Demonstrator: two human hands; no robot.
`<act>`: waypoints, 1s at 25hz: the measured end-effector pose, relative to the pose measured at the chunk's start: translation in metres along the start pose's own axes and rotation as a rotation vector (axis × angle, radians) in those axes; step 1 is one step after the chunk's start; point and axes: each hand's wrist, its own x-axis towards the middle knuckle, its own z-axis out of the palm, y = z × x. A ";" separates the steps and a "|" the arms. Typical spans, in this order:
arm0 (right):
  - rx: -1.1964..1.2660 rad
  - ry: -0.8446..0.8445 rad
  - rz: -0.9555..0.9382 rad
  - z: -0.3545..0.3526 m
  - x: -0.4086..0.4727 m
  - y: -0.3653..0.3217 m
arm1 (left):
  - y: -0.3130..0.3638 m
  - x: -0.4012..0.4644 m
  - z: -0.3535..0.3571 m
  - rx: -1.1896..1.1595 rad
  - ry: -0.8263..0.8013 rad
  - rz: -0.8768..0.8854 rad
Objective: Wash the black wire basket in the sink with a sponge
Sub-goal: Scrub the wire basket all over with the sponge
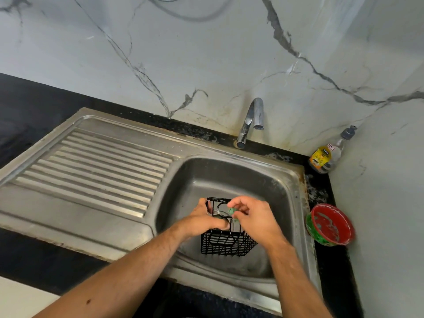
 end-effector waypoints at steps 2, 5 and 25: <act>-0.051 -0.013 -0.029 0.005 -0.001 -0.002 | 0.001 -0.001 0.001 0.001 0.007 0.004; -0.072 -0.118 -0.045 0.014 0.001 -0.016 | -0.001 -0.002 -0.001 0.010 0.014 0.002; -0.299 0.405 -0.272 0.001 -0.022 0.031 | 0.000 0.012 -0.004 0.107 -0.021 -0.045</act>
